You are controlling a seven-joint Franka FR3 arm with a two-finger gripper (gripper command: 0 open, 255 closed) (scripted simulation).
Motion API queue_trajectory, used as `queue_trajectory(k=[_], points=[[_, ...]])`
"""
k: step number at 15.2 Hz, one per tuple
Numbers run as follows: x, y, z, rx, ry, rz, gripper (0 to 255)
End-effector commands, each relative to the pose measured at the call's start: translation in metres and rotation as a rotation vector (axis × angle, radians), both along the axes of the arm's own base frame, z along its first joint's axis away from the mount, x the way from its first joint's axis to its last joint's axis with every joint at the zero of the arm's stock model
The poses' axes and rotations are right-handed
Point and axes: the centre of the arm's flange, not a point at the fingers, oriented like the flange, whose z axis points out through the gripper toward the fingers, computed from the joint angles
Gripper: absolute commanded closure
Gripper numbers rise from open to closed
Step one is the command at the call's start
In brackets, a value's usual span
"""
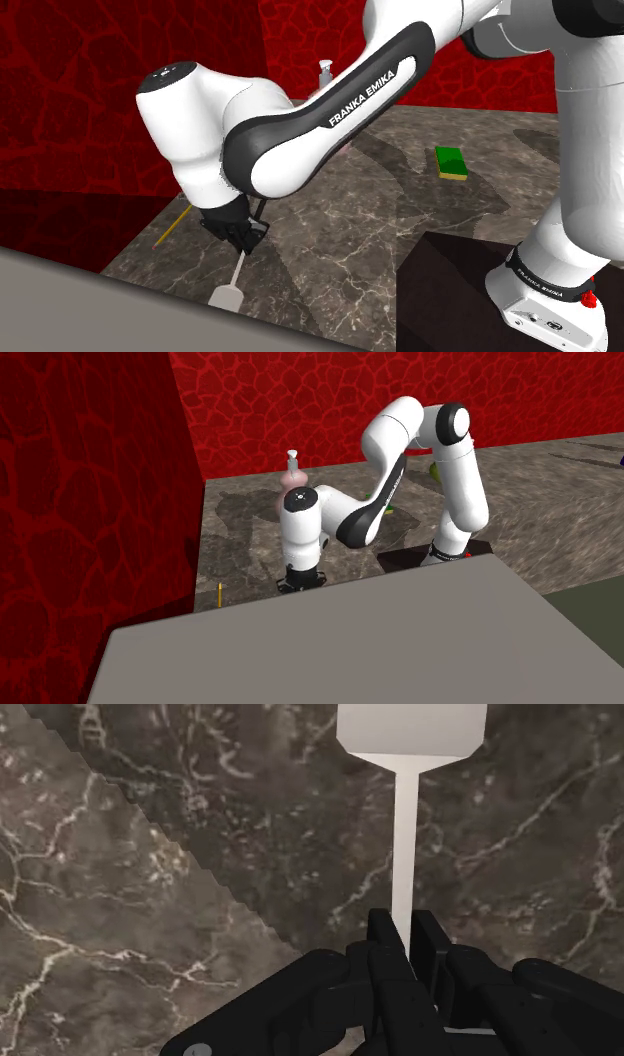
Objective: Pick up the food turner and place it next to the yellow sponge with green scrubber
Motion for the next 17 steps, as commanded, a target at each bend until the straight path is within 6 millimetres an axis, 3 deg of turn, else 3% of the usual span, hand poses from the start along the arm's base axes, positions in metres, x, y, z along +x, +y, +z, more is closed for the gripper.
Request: queue_trajectory(k=[1, 10, 17], points=[[0.000, 0.000, 0.010, 0.000, 0.000, 0.000, 255], [0.000, 0.000, 0.057, 0.000, 0.000, 0.000, 255], [-0.025, -0.089, 0.057, 0.000, 0.000, 0.000, 255]])
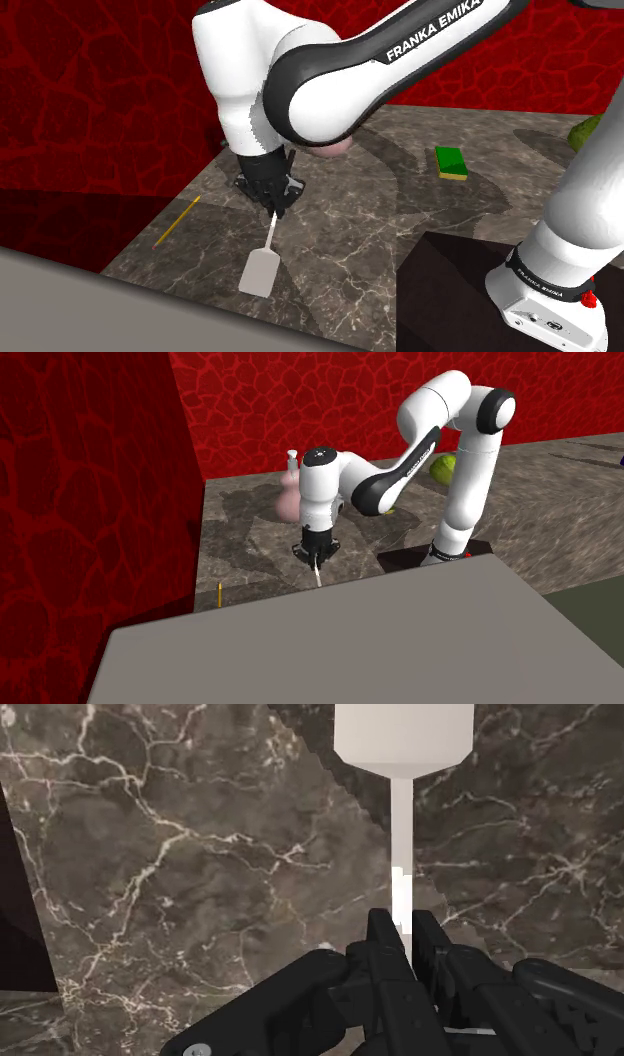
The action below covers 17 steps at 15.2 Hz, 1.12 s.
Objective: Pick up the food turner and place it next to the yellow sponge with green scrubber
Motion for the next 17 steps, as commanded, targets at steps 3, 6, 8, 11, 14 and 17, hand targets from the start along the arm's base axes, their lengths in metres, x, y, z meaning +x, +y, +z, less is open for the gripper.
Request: queue_trajectory(k=[3, 6, 8, 11, 14, 17], points=[[-0.014, -0.051, -0.001, 0.000, 0.001, -0.001, 255], [-0.024, -0.089, -0.001, 0.000, 0.001, -0.001, 255], [-0.031, -0.114, -0.001, 0.000, 0.001, -0.001, 255], [-0.042, -0.153, -0.001, 0.000, 0.001, -0.001, 255], [-0.052, -0.191, -0.001, 0.000, 0.001, -0.001, 255], [-0.063, -0.229, -0.001, 0.000, 0.001, -0.001, 255]])
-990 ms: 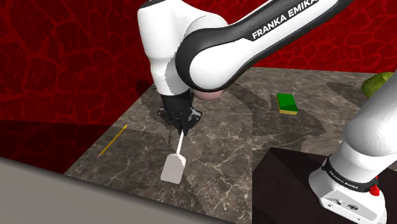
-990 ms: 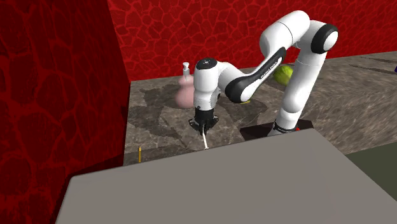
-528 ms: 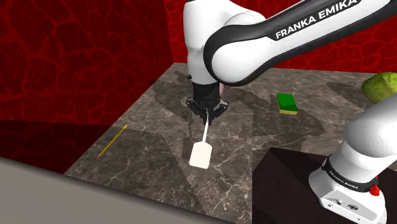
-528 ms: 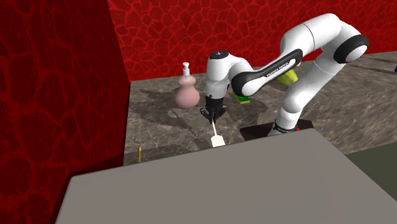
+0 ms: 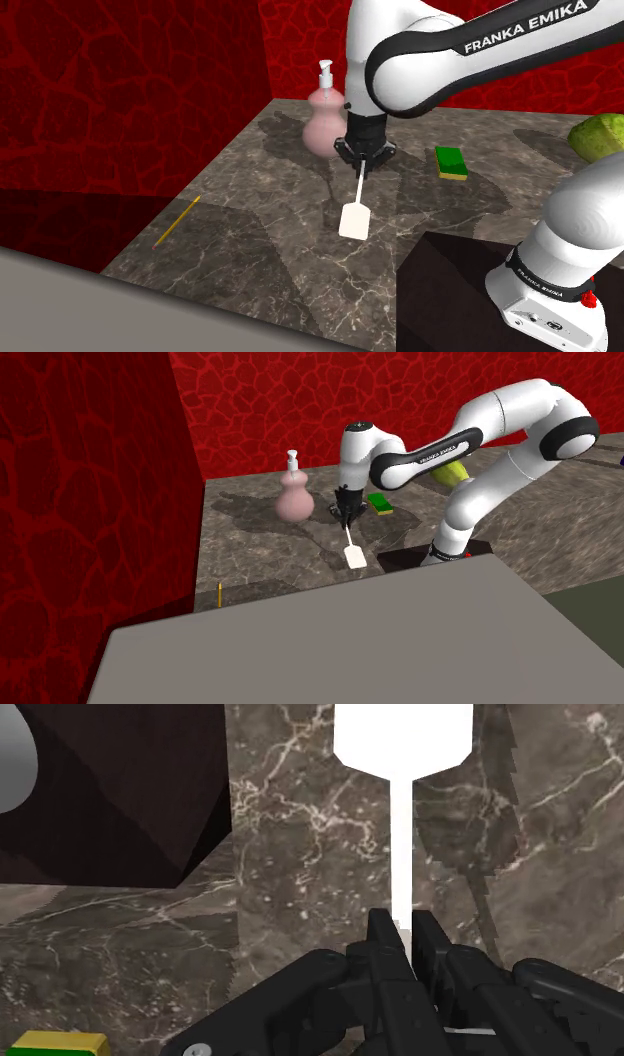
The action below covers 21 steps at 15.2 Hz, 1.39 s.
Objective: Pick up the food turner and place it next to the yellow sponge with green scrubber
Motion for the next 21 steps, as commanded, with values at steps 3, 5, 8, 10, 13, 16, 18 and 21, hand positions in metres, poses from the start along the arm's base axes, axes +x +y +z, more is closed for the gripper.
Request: queue_trajectory(k=[3, 5, 8, 10, 13, 16, 18, 21], points=[[-0.017, -0.054, 0.001, 0.002, 0.000, 0.002, 255], [-0.024, -0.079, 0.001, 0.002, 0.000, 0.002, 255], [-0.034, -0.118, 0.001, 0.002, 0.000, 0.002, 255], [-0.041, -0.143, 0.001, 0.002, 0.000, 0.002, 255], [-0.052, -0.181, 0.001, 0.002, 0.000, 0.002, 255], [-0.062, -0.220, 0.001, 0.002, 0.000, 0.002, 255], [-0.069, -0.245, 0.001, 0.002, 0.000, 0.002, 255], [-0.079, -0.283, 0.001, 0.002, 0.000, 0.002, 255]])
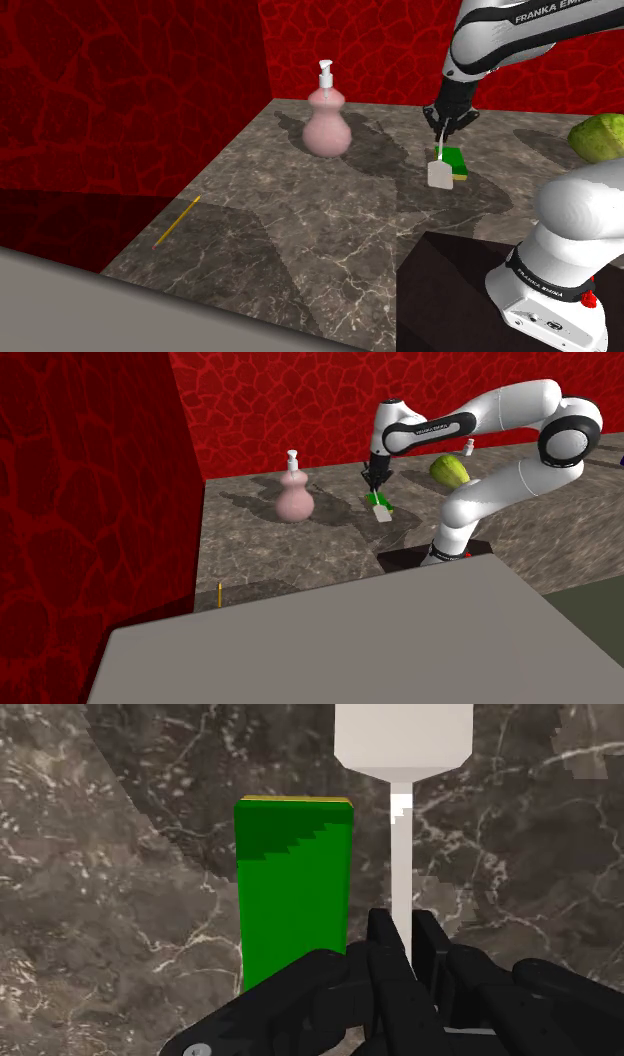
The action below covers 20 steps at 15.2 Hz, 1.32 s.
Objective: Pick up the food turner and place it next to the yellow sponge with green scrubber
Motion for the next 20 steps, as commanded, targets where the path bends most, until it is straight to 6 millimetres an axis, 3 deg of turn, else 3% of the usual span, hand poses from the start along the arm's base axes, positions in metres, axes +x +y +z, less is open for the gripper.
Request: queue_trajectory(k=[1, 16, 20], points=[[-0.008, -0.026, -0.002, 0.000, 0.000, 0.002, 255], [-0.060, -0.217, -0.002, 0.000, 0.000, 0.002, 255], [-0.061, -0.221, -0.018, 0.000, 0.000, 0.002, 255]])
